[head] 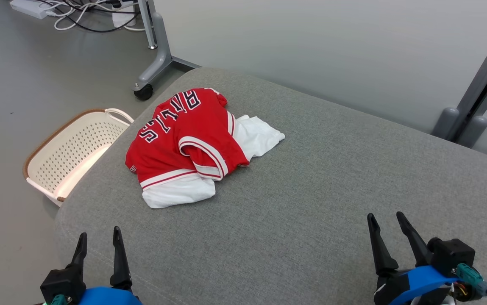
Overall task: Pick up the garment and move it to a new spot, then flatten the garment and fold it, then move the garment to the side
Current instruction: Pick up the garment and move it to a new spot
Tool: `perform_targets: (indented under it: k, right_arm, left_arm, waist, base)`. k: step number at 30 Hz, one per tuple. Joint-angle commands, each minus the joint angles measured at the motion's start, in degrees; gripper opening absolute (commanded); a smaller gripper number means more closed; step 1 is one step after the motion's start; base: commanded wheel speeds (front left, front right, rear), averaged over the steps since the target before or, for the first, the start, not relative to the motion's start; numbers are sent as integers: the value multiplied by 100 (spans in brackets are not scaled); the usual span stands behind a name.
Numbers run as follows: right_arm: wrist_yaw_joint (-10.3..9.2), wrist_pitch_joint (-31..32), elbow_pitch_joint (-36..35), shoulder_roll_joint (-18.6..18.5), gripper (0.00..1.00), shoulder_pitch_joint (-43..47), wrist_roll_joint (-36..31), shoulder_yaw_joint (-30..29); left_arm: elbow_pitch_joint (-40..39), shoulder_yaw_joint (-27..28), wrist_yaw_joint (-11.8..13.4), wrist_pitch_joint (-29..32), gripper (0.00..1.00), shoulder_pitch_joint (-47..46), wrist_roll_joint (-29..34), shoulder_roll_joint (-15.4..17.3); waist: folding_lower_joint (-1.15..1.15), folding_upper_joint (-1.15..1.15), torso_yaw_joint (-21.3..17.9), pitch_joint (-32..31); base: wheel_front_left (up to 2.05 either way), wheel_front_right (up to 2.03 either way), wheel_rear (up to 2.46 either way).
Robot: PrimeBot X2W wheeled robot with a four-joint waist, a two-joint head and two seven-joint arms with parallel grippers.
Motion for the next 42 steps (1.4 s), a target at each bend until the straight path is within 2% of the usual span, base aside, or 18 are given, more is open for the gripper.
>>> perform_targets:
  k: [1, 6, 10, 14, 20, 24, 26, 28, 31, 34, 42]
  right_arm:
    - [3, 0, 19, -35, 100, -41, -18, 9]
    - [3, -20, 55, -34, 100, -32, 5, 23]
    - [3, -43, 68, -35, 100, 11, 49, 31]
    - [3, -60, 49, -34, 100, 81, 97, 39]
    - [3, -103, -18, -35, 100, 152, 123, -75]
    - [3, -69, -107, -35, 100, 125, 92, -116]
    - [3, -39, -171, -35, 100, 47, 52, -92]
    - [3, 5, -229, -36, 100, -28, -7, -89]
    - [3, 81, -333, -35, 100, -109, -68, -54]
    - [3, 159, -461, -36, 100, -218, -142, -72]
    - [3, 345, -893, -34, 100, -429, -361, -154]
  left_arm:
    - [-29, 31, 45, -31, 100, 82, -29, 40]
    - [-66, -10, 26, 27, 100, 76, -35, 59]
    - [-280, -95, -67, 316, 100, -99, -105, 102]
    - [-716, -90, -137, 875, 100, -371, -275, 199]
    - [-1346, 5, -292, 2033, 100, -1149, -729, 393]
    - [-1201, 189, -307, 2713, 100, -1902, -1027, 603]
    - [-973, 322, -292, 2992, 100, -2289, -1175, 700]
    - [-695, 545, -322, 3256, 100, -2621, -1613, 623]
    - [-163, 750, -280, 3610, 100, -3017, -1752, 950]
    - [274, 928, -256, 3848, 100, -3327, -1917, 1123]
    - [914, 1385, -133, 4103, 100, -3647, -2035, 1766]
  waist:
    - [-1, 0, -4, -18]
    - [-1, 0, -12, -43]
    - [-1, 0, -21, -68]
    - [-1, 0, -31, -90]
    - [-1, 0, -36, -13]
    - [-1, 0, -113, 150]
    - [-1, 0, -220, 280]
    - [-1, 0, -357, 410]
    - [-1, 0, -627, 624]
    - [-1, 0, -945, 875]
    - [-1, 0, -1805, 1681]
  base:
    - [0, 0, 0]
    - [0, 0, 0]
    - [0, 0, 0]
    - [0, 0, 0]
    - [0, 0, 0]
    - [0, 0, 0]
    - [0, 0, 0]
    - [0, 0, 0]
    - [0, 0, 0]
    - [0, 0, 0]
    - [0, 0, 0]
